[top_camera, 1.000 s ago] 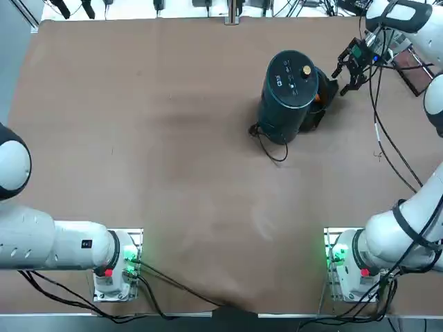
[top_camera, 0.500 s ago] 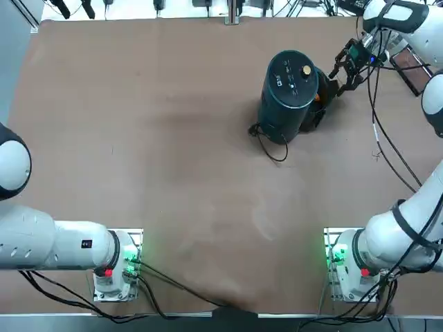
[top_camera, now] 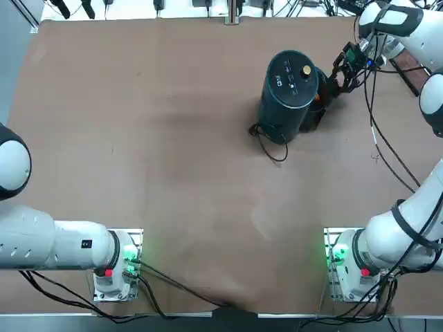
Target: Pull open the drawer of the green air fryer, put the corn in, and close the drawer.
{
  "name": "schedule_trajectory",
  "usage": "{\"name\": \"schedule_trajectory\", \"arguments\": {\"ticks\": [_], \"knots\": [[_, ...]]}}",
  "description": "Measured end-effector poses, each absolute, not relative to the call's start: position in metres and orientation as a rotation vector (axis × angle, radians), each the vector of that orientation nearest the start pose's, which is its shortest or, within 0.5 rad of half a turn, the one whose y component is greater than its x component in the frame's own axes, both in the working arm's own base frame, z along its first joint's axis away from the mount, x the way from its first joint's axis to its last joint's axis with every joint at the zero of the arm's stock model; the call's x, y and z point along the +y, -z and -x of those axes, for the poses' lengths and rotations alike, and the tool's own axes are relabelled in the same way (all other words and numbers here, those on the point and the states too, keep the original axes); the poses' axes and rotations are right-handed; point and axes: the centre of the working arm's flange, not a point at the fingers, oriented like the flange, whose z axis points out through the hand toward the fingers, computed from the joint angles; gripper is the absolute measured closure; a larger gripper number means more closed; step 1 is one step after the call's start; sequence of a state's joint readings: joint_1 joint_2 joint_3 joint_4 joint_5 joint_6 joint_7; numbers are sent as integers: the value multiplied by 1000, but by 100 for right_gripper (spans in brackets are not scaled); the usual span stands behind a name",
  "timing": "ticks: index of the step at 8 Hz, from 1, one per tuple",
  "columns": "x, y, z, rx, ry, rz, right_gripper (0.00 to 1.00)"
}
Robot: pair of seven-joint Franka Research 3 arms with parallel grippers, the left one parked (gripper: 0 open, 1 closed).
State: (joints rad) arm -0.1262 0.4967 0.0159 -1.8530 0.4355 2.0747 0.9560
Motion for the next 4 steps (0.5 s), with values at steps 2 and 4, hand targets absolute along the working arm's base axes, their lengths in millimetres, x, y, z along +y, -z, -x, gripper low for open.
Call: {"name": "schedule_trajectory", "arguments": {"ticks": [2, 4], "knots": [[-47, -236, -611, 1778, -575, 2257, 45], [-45, -241, -612, 1772, -571, 2259, 54]]}}
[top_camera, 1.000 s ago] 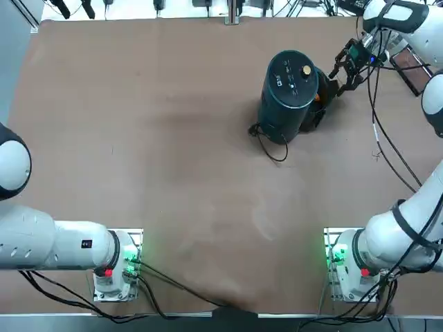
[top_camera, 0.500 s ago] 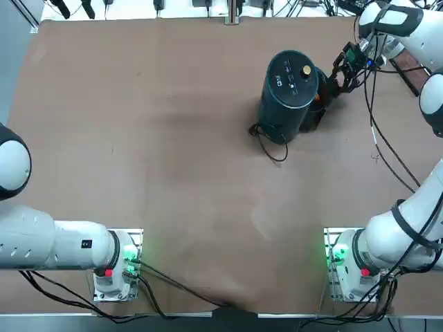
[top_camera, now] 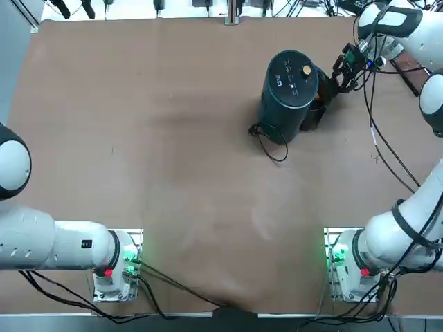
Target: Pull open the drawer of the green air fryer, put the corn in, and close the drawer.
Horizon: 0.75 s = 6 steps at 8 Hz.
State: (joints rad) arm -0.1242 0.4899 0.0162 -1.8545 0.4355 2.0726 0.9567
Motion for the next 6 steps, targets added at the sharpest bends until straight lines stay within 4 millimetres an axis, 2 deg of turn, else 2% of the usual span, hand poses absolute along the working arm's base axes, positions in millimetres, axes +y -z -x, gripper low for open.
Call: {"name": "schedule_trajectory", "arguments": {"ticks": [2, 4, 6], "knots": [[-34, -262, -615, 1736, -554, 2277, 54], [-13, -283, -615, 1684, -544, 2311, 54], [3, -287, -615, 1654, -542, 2335, 54]]}}
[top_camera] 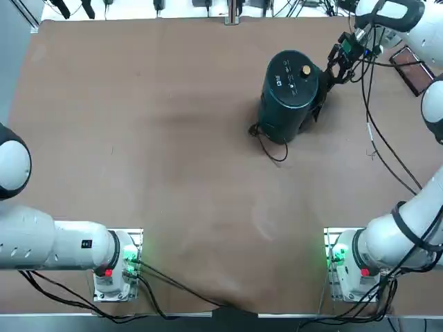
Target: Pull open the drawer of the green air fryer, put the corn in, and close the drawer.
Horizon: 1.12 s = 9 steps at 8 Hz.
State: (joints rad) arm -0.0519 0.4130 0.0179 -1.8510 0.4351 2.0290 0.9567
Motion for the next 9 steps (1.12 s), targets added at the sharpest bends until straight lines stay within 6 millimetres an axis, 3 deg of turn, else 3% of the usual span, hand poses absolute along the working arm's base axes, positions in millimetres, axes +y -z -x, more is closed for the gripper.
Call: {"name": "schedule_trajectory", "arguments": {"ticks": [4, 9], "knots": [[6, -281, -611, 1655, -565, 2325, 54], [11, -255, -605, 1591, -651, 2275, 54]]}}
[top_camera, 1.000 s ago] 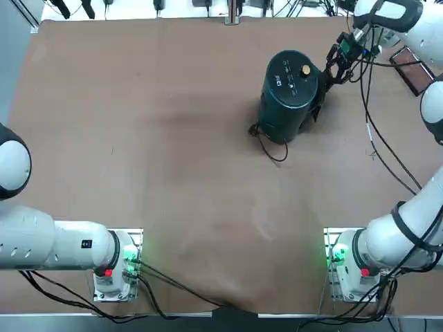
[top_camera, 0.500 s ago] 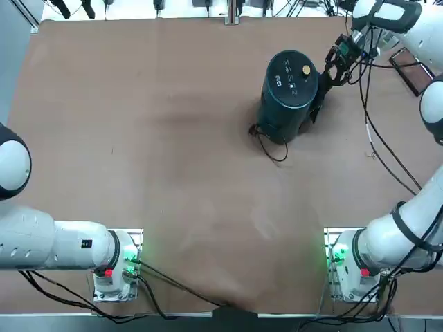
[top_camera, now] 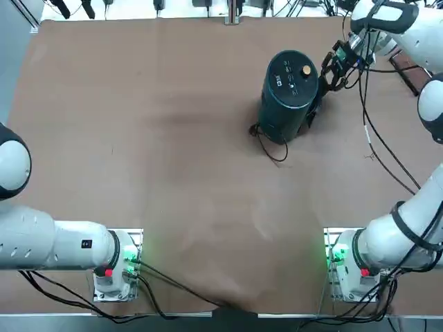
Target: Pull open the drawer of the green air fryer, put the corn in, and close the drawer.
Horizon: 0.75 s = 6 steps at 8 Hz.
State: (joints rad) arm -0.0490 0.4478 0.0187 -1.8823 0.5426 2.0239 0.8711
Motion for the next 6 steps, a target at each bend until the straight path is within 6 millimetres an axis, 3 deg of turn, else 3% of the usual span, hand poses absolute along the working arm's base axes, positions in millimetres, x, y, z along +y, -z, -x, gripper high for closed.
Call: {"name": "schedule_trajectory", "arguments": {"ticks": [6], "knots": [[15, -246, -603, 1564, -686, 2247, 54]]}}
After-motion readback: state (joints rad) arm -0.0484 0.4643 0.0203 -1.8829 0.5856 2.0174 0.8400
